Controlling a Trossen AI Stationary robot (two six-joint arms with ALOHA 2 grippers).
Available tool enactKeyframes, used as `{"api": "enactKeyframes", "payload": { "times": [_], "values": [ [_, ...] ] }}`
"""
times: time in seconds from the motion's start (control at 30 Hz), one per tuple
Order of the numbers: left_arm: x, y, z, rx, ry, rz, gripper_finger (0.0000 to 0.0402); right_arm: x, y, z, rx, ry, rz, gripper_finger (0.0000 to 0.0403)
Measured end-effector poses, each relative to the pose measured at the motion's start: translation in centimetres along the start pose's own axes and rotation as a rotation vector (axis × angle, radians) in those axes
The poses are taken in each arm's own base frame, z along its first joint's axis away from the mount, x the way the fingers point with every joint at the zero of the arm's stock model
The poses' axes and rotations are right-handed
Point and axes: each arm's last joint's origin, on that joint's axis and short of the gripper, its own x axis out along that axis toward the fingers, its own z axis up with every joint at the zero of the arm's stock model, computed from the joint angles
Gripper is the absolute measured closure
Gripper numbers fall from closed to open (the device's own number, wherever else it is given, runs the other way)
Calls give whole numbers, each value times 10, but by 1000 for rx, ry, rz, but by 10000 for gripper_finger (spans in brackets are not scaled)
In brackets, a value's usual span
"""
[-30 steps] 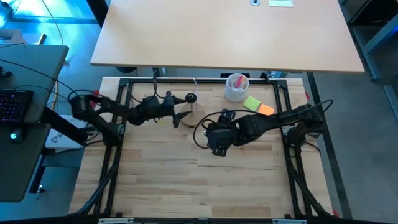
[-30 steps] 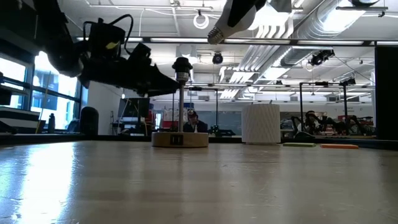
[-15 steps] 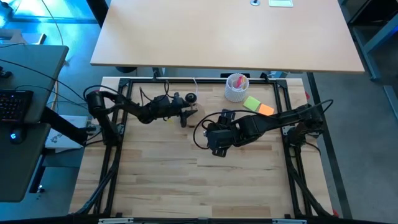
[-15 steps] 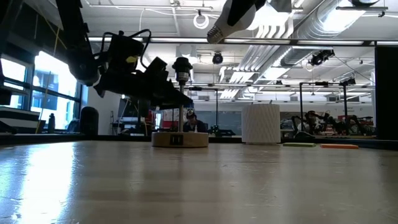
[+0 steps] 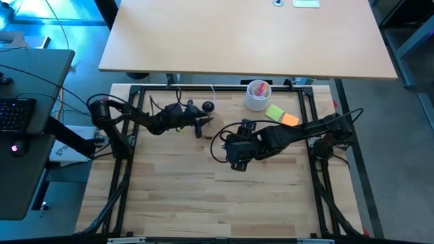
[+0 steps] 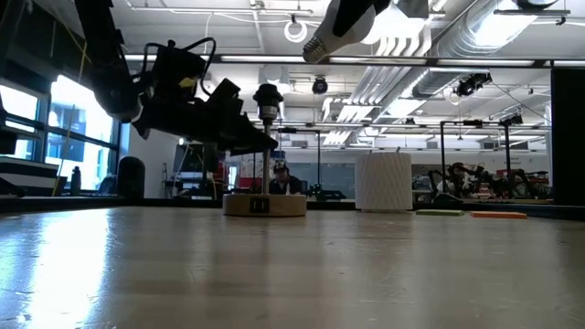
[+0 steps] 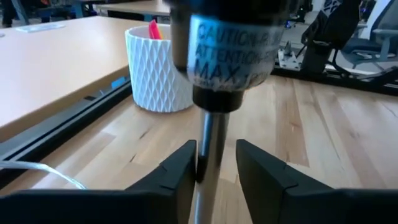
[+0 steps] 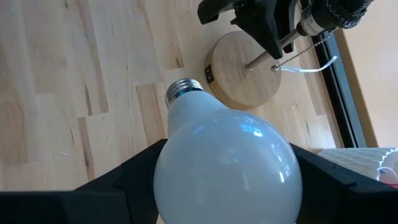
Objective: Screw lightbulb
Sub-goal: Insert the light bulb into the lamp
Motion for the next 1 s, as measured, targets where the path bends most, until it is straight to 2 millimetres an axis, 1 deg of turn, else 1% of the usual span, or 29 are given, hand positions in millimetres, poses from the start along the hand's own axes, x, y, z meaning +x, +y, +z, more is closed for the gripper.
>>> {"api": "enactKeyframes", "payload": {
  "times": [0.07, 0.17, 0.2, 0.3, 0.37, 0.5, 0.63, 0.73, 0.83, 0.93, 1.0],
  "values": [
    [0, -1, 2, 20, -4, -1, 326, 0, 0, 0, -1, 0, 0, 138],
    [-1, -4, 4, 97, 2, -14, 366, 0, 0, 0, 0, -5, -14, 138],
    [-1, -6, 7, 123, 6, -20, 371, 0, 0, 0, 0, -7, -16, 138],
    [-4, -13, 14, 217, 40, -18, 371, -2, 2, 1, 3, -19, -13, 138],
    [-7, -20, 20, 326, 61, 10, 371, -4, 5, 1, 3, -39, -18, 138],
    [-17, -35, 28, 628, 106, 68, 371, -10, 16, 1, 7, -91, -42, 138],
    [-24, -46, 32, 931, 157, 104, 369, -19, 29, -4, 25, -135, -74, 138],
    [-26, -51, 31, 1018, 190, 143, 366, -26, 39, -8, 39, -168, -95, 138],
    [-26, -55, 29, 1030, 210, 165, 366, -23, 54, -9, 24, -194, -125, 138],
    [-27, -59, 26, 1055, 238, 157, 366, -7, 71, -9, -25, -185, -135, 138],
    [-28, -63, 24, 1090, 249, 145, 366, 7, 79, -8, -61, -172, -173, 139]
  ]
}}
